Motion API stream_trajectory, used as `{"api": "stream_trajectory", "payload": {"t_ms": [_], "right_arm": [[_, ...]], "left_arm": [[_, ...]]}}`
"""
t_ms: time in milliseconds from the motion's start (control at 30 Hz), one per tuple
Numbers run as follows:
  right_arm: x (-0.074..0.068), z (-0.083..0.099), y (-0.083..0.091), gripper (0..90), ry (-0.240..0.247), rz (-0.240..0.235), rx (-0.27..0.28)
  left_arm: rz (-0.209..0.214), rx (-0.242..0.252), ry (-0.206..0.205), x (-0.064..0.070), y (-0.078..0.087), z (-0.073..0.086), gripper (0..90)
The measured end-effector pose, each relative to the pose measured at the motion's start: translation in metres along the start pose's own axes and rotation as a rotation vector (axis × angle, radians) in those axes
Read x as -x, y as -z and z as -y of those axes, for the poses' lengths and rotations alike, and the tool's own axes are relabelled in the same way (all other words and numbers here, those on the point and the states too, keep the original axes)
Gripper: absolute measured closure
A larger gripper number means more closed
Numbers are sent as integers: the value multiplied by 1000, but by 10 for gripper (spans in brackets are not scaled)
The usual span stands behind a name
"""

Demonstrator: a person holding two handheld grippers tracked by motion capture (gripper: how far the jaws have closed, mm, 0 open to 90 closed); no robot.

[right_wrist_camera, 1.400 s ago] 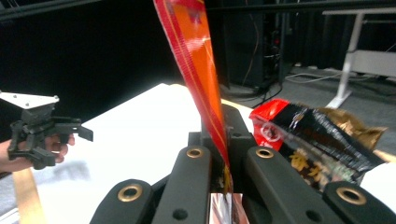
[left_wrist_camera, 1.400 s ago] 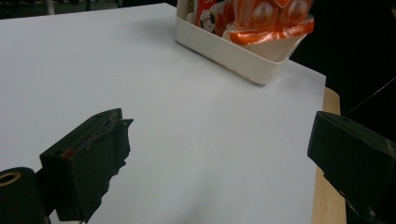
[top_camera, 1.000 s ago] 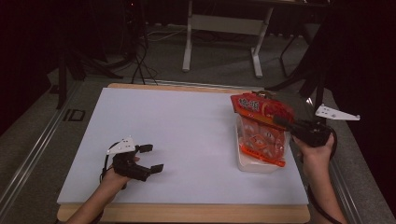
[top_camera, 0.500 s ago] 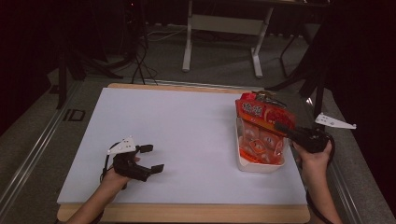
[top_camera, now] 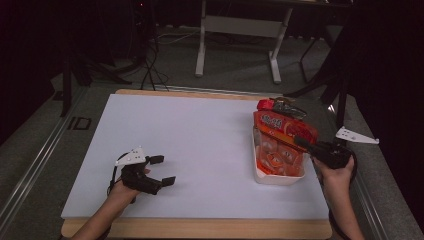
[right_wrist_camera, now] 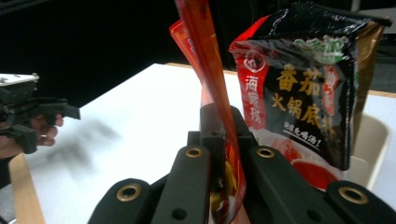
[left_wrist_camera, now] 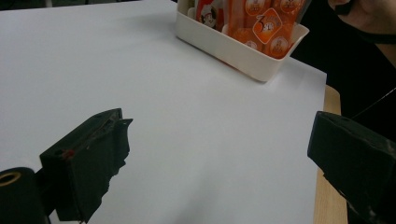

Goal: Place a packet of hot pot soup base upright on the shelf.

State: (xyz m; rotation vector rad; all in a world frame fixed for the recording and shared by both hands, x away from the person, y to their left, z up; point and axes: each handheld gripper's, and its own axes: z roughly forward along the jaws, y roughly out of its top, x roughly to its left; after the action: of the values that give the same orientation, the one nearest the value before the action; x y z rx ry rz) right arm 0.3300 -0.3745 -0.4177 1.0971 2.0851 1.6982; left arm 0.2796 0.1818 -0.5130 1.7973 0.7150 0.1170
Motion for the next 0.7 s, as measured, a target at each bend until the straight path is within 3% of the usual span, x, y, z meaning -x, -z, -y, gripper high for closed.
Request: {"api": "stream_trajectory", "payload": {"t_ms": [233, 367, 700], "right_arm": [[-2, -4, 0, 848, -9, 23, -4], [-7, -10, 1, 775, -6, 36, 12], [-37, -46, 11, 440, 97, 95, 81]], "left_arm": [[3, 0, 4, -1, -1, 0, 46], [5, -3, 1, 0, -2, 0, 46], [0, -3, -5, 1, -1, 0, 46]]}}
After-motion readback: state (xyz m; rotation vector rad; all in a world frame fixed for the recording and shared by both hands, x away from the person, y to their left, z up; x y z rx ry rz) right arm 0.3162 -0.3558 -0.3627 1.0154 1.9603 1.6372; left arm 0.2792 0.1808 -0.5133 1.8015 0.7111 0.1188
